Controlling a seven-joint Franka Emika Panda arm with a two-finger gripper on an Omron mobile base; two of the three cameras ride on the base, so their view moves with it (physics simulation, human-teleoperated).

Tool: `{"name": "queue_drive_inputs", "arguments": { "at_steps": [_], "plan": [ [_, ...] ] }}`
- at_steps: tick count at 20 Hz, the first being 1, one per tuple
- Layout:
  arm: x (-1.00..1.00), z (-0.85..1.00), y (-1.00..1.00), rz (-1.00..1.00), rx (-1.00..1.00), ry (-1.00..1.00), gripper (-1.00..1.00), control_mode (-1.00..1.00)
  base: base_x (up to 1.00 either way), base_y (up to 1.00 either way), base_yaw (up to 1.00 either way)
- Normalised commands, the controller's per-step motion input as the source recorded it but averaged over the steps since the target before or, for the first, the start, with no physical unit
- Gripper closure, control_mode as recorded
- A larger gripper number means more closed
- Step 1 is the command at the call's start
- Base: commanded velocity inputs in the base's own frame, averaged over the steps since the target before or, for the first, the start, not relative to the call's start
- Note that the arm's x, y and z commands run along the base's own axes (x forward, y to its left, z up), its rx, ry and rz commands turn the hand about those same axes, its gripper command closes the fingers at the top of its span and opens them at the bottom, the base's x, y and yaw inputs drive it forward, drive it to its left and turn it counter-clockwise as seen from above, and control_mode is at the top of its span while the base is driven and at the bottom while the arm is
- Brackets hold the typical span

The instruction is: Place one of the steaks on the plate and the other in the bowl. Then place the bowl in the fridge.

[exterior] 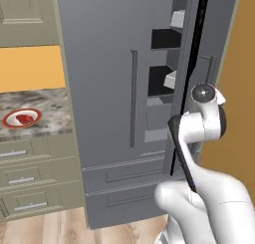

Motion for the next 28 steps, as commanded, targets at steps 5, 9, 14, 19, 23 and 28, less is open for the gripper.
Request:
{"name": "queue_drive_inputs", "arguments": {
  "at_steps": [5,9,14,19,23,28],
  "plan": [
    [0.22,-0.01,1.00,0.18,-0.47,0.34,-1.00,-1.00,0.00,0.00,0.00],
    [0.49,-0.06,0.74,0.08,-0.21,0.27,-1.00,-1.00,0.00,0.00,0.00],
    [0.58,-0.09,0.02,0.02,-0.02,0.10,-1.00,-1.00,0.00,0.00,0.00],
    [0.72,-0.28,-0.08,0.12,-0.12,0.25,-1.00,-1.00,0.00,0.00,0.00],
    [0.58,-0.31,-0.19,0.09,-0.22,0.40,-1.00,-1.00,0.00,0.00,0.00],
    [0.30,-0.25,-0.36,0.04,-0.27,0.38,-1.00,-1.00,0.00,0.00,0.00]
  ]
}}
